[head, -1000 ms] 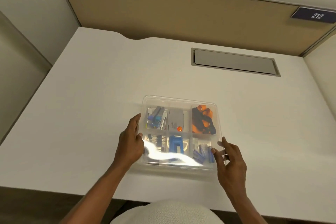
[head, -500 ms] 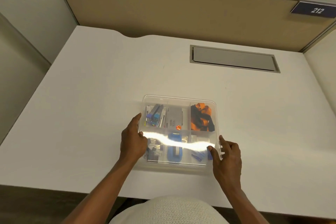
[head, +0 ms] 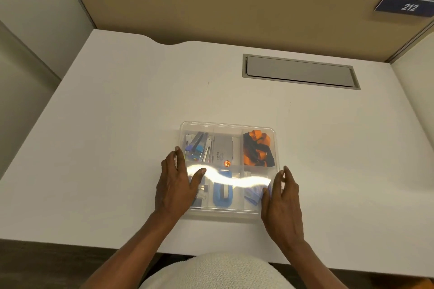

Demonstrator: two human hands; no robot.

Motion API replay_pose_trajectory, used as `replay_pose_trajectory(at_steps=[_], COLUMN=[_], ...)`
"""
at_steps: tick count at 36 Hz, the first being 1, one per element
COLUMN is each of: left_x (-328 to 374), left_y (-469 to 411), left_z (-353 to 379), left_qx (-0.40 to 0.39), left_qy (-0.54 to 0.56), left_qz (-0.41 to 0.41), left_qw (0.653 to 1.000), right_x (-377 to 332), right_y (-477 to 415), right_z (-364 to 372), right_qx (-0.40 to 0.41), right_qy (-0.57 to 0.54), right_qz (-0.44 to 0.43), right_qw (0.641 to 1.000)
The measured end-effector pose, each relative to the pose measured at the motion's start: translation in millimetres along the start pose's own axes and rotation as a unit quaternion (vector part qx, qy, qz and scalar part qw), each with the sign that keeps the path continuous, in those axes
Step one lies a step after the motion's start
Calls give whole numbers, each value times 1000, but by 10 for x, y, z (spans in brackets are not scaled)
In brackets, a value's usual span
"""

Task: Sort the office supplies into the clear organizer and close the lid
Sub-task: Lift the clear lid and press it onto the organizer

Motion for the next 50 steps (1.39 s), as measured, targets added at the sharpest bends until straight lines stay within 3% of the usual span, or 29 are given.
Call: replay_pose_trajectory(at_steps=[4, 8, 15, 23, 32, 39, 50], left_x=[-68, -77, -67, -72, 125, 287, 332], left_y=[-7, -18, -32, -20, -58, -236, -601], left_z=[120, 174, 189, 192, 49, -87, -157], left_qx=[-14, -40, -30, -7, 20, 10, -90], left_qy=[-14, 4, -11, -24, -137, -151, -193], left_qz=[7, 20, 39, 55, 163, 195, 241], left_qw=[1000, 999, 999, 998, 977, 969, 947], right_x=[-56, -10, -3, -63, -119, -139, -150], right_y=[12, -28, -33, -54, -346, -793, -1078], right_z=[96, 104, 145, 82, -143, -35, 162], right_qx=[-25, -50, -67, -82, -41, -58, -102], right_qy=[-14, -64, -57, 8, 16, 43, 102], right_qz=[-86, -65, -62, -67, -61, -72, -134], right_qw=[996, 995, 994, 994, 997, 995, 981])
Point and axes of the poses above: each hand's wrist, its own y-axis away from the middle knuckle, its own z-axis out of the palm, x = y × z, the point moved 5 cm from there along -y, towards the middle knuckle, and after that the axes turned 8 degrees about -z, right-handed, at the moved point
